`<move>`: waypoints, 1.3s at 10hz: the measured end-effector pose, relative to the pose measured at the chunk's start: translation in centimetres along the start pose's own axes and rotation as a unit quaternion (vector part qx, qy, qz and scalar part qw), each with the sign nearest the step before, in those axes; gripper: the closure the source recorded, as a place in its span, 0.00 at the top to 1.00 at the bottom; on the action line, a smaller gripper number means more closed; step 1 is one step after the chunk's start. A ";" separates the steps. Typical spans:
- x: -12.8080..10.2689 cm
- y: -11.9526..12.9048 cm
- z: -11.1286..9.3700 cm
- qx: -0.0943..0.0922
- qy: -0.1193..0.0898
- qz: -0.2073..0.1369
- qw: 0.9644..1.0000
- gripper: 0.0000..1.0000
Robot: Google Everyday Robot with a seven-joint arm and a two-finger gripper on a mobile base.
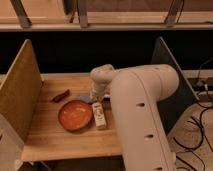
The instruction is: Stand the bottle upright
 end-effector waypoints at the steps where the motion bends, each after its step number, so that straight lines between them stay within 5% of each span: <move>1: -0.3 -0.3 -0.9 0.004 -0.020 -0.005 1.000 0.00; 5: -0.3 -1.4 -5.4 0.024 -0.128 -0.047 0.990 0.00; 8: 0.3 -2.2 -9.0 0.036 -0.206 -0.094 0.973 0.00; 9: 0.4 -2.3 -9.6 0.037 -0.217 -0.101 0.970 0.00; 10: 0.2 -2.9 -11.5 0.042 -0.244 -0.111 0.963 0.00; 13: -0.8 -3.2 -12.6 0.051 -0.271 -0.124 0.953 0.00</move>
